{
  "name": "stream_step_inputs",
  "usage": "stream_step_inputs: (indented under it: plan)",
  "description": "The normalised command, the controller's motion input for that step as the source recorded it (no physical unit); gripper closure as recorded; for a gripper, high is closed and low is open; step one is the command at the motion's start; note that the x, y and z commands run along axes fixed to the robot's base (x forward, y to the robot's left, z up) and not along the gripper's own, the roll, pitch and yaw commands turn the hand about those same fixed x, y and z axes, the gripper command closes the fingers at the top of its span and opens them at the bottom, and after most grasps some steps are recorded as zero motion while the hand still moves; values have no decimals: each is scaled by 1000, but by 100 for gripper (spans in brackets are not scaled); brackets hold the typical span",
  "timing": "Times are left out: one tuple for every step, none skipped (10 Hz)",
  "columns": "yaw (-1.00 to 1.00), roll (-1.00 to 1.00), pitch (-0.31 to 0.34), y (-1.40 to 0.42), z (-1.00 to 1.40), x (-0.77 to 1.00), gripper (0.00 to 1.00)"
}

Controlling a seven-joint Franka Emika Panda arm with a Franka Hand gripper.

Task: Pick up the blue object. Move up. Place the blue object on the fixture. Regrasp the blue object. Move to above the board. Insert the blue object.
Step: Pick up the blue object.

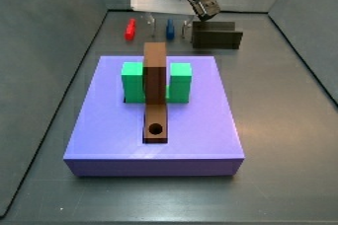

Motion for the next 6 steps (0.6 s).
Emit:
stream_step_inputs:
  plan:
    - [0, 0, 0, 0, 0, 0, 100]
    - [0, 0, 0, 0, 0, 0, 100]
    - [0, 0, 0, 0, 0, 0, 100]
    - [0, 0, 0, 0, 0, 0, 100]
    - [0, 0, 0, 0, 0, 0, 100]
    - [0, 0, 0, 0, 0, 0, 100]
